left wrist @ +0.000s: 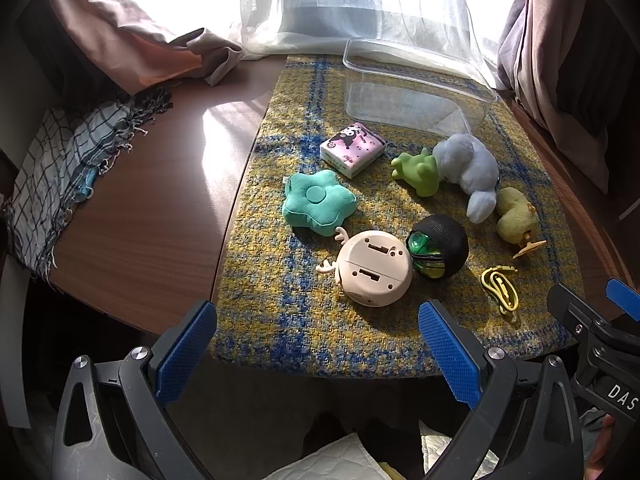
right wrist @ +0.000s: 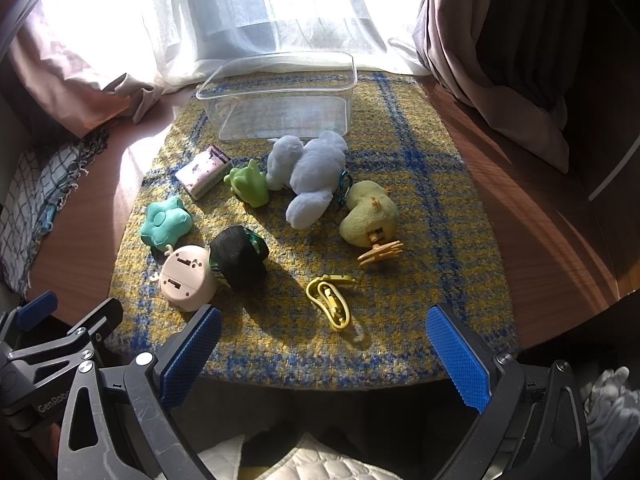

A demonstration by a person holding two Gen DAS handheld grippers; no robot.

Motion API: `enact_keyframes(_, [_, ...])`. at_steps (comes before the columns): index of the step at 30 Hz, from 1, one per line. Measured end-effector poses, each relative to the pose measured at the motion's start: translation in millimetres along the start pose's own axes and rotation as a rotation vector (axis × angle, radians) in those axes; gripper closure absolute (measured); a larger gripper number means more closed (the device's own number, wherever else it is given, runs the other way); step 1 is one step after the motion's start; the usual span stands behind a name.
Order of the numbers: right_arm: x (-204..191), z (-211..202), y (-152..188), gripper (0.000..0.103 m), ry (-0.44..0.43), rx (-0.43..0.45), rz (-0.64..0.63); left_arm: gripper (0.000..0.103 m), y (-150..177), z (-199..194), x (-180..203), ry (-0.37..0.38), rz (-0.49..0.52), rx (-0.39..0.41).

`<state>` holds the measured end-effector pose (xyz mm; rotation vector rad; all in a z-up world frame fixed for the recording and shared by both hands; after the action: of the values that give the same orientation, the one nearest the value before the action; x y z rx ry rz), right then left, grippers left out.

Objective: Organize objects

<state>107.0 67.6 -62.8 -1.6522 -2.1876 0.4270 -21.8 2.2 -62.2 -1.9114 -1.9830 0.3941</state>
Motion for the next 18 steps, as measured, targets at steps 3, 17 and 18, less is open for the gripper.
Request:
enact_keyframes(3, [-1.0, -0.1, -1.2, 0.0, -0.007, 0.0, -0.014, 0.0, -0.3, 0.5, 0.2, 0.003, 0.003, -0.001])
enact_keyframes(17, [-3.9, 0.9, -4.6, 0.001, -0.033, 0.004, -0.054, 0.0, -1.4, 0.4, 0.9, 0.017, 0.02, -0.004])
enact_keyframes(18, [-3.8, 0.7, -4.4, 0.001, -0.033, 0.004, -0.054, 0.0, -1.5, 0.3, 0.9, 0.018, 0.022, -0.004])
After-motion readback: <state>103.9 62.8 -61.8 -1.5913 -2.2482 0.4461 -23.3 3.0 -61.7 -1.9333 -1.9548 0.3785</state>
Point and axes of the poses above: each gripper's, at about its wrist camera, not at the fingertips, and z roughly the way its jaws point, x to its right, y to its underside, the point moved 7 cm from there along z, roughly the way its jaws point, and after that the axes turned 13 degrees about -z, right-handed, at the moved point
